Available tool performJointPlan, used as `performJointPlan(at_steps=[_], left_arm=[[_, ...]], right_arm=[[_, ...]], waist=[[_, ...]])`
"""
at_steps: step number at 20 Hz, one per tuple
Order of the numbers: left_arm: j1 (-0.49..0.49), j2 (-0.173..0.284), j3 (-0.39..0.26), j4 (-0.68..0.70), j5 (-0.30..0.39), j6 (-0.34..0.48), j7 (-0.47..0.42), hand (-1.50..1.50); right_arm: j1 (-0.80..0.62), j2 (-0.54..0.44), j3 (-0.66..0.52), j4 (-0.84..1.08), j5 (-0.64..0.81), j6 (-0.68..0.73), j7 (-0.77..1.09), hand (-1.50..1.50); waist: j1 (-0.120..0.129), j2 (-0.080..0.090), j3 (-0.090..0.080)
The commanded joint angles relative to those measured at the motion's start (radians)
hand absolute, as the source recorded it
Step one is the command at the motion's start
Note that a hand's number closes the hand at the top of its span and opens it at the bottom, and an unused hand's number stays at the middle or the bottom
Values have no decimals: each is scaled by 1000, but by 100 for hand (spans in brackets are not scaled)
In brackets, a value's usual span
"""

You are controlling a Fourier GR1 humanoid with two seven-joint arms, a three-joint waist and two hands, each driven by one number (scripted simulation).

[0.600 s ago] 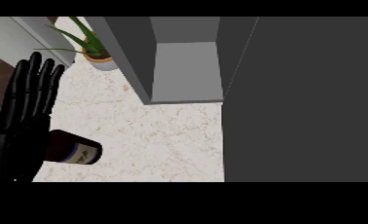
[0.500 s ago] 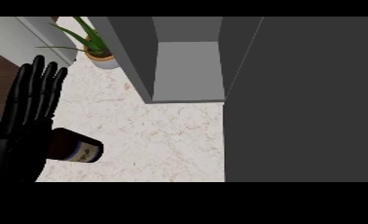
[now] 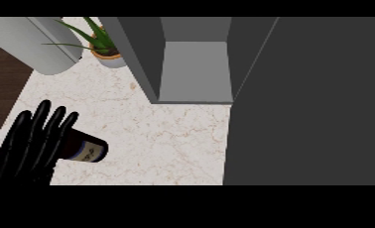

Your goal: Pick up the wine, place it into the cabinet and close the cabinet

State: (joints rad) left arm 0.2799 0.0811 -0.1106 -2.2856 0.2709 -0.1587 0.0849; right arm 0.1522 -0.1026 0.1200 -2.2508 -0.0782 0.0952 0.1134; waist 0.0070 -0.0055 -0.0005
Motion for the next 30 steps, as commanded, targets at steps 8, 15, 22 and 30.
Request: performJointPlan(at_steps=[8, 15, 22, 30], left_arm=[[36, -14, -65, -239, 49, 93, 223, -150], [95, -22, -127, -343, 30, 147, 269, -150], [65, -22, -105, -361, -7, 224, 303, -150], [33, 25, 73, -323, 107, 194, 329, -150]], right_arm=[[97, -40, 16, -254, -89, 37, 205, -150], [-39, -7, 71, -258, -32, -44, 347, -150], [-29, -25, 58, -295, -19, -45, 359, -150], [-138, -21, 21, -252, -20, -81, 405, -150]], waist=[[-9, 3, 1], [5, 1, 0], [0, -1, 1], [4, 2, 0]])
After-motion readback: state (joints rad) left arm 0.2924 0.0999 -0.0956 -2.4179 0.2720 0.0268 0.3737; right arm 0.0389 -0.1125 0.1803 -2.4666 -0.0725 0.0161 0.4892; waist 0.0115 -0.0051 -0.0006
